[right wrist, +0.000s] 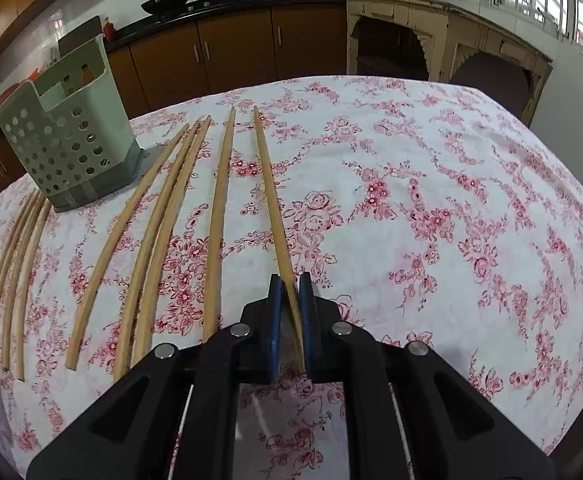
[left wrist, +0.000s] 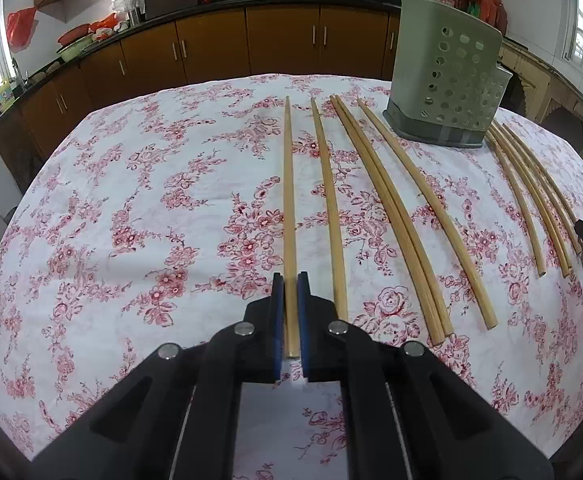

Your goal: Organize utensils

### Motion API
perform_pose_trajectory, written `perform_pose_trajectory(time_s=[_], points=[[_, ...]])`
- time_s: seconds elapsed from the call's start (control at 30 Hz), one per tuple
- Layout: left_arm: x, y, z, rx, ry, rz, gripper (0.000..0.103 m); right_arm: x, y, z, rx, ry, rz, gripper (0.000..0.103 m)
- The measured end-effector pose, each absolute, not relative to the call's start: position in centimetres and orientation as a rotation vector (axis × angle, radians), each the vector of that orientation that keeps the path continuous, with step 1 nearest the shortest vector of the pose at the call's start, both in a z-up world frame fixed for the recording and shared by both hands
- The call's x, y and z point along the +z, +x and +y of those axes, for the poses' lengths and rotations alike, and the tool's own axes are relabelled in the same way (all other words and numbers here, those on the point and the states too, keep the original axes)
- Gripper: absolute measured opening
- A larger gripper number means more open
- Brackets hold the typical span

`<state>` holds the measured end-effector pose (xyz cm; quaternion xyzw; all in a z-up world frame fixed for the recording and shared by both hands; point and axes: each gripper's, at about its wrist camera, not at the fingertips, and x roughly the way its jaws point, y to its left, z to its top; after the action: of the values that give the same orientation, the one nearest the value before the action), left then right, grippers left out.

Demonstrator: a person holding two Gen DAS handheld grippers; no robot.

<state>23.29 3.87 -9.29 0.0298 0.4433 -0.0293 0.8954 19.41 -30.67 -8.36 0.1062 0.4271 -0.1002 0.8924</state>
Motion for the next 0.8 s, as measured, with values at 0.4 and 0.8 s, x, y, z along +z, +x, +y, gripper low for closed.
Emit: perform_pose_trajectory(time_s=[0.4, 0.8], points=[[-7.8, 22.6, 4.2, -0.084, 0.065, 0.900, 0.008, -5.6, 18.0, -30.6, -0.188, 0.218, 0.800, 0.008], [-9.1, 25.3, 3.8, -0.098, 0.061, 0.952, 0.008, -7.6, 20.2, -31.1, -0.167, 0.266, 0.885, 0.011]])
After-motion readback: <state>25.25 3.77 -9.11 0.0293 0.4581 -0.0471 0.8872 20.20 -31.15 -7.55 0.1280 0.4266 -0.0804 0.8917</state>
